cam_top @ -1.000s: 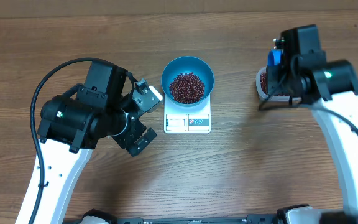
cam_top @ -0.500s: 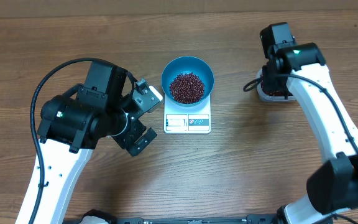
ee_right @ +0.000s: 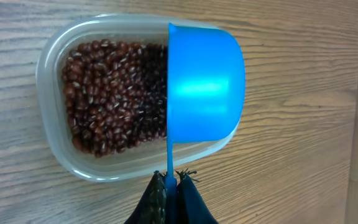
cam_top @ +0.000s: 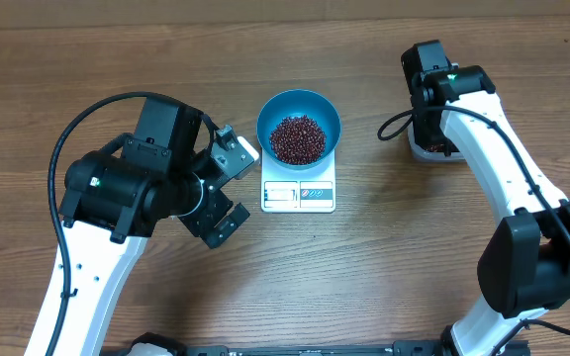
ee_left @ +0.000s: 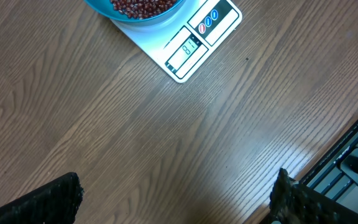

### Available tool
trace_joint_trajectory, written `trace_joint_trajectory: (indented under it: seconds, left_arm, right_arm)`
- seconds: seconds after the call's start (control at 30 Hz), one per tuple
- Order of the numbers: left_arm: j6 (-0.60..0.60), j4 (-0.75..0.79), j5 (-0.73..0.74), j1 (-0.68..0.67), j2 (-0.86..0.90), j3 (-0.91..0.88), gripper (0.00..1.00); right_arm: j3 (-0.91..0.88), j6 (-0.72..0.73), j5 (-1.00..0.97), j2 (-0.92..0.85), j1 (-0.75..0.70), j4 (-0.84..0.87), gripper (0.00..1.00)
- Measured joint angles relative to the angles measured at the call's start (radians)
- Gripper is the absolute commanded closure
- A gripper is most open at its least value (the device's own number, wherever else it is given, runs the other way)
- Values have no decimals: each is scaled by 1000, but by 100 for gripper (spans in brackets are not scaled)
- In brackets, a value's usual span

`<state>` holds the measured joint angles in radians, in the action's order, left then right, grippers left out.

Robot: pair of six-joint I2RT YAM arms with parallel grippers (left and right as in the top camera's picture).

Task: Scoop item into bowl and weigh 150g on scale
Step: 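Lower the scoop into the bean tub and scoop more beans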

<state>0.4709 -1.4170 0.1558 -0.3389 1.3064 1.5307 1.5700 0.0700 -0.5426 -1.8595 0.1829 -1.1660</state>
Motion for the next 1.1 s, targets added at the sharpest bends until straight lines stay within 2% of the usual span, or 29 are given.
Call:
trace_joint_trajectory:
  seconds: [0.23, 0.67, 1.1]
  left_arm:
    - [0, 0, 0, 0, 0, 0, 1]
    - [0, 0, 0, 0, 0, 0, 0]
    - [0, 0, 0, 0, 0, 0, 0]
  right_arm:
    - [-59, -35, 109, 0, 0, 14, 96]
    - [-65, -34, 370, 0, -31, 61, 96]
    - [-65, -18, 652, 3, -196, 59, 96]
